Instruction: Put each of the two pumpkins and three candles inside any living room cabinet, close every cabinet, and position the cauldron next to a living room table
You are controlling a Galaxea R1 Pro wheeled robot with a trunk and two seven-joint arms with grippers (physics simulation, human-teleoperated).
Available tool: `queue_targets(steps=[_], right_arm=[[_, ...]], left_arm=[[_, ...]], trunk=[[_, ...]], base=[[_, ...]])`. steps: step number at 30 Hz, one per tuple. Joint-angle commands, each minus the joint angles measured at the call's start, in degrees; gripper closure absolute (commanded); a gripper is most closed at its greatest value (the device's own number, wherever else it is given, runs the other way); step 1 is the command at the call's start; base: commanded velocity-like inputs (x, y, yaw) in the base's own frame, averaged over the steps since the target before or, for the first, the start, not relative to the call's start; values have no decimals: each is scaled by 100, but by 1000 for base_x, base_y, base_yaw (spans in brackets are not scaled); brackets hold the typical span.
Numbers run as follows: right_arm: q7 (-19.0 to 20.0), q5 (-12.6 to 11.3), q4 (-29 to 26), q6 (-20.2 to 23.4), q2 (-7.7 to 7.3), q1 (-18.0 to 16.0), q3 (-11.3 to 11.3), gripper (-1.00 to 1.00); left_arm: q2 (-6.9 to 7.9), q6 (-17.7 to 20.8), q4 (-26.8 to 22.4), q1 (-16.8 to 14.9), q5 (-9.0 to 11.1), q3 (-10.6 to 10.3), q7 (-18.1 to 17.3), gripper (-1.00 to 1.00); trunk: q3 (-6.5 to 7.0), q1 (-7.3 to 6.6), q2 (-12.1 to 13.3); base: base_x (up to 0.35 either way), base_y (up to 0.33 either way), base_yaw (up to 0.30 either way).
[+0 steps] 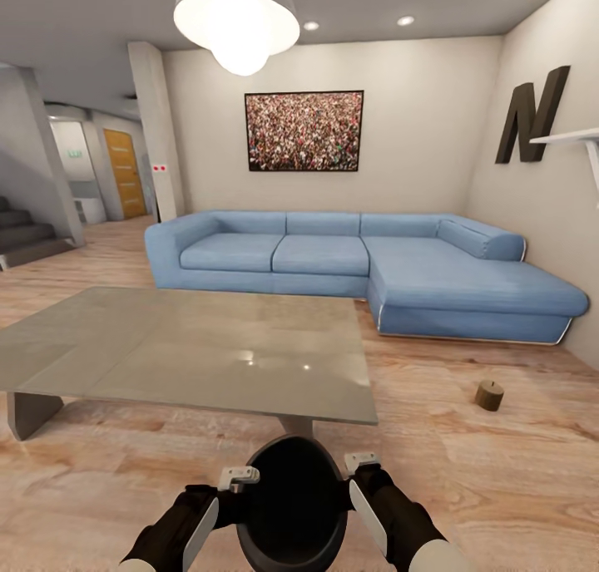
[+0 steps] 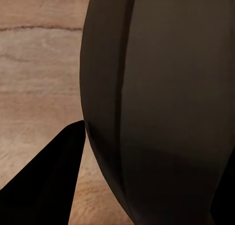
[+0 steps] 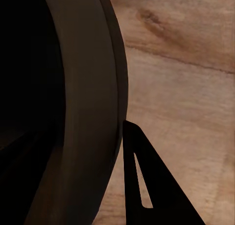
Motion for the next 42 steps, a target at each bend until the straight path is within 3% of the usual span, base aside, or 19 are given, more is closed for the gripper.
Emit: queue_targets(steps=[1,9,32,38,42], right_arm=[[-57,-4,-10,24,2,-3,63,100],[-57,-4,-10,24,2,-3,63,100],[-57,-4,-10,24,2,-3,63,100],[-57,-4,-10,24,2,-3,63,100],[-57,-4,-10,24,2,-3,63,100]], left_arm=[[-51,32,-5,-6,133,-50,22,100],[-51,32,-5,-6,134,-50,22,100],[-47,32,-5,-6,132,-50,22,100],[-46,32,-5,-6,130,-50,22,100],[-49,32,-5,-6,130,-50,22,100]], trunk=[[-28,0,-5],[-28,0,-5],[-537,59,-36],[-537,59,-36],[-626,70,-41]], base=[[0,0,0],[0,0,0],[0,0,0],[0,0,0],[0,0,0]])
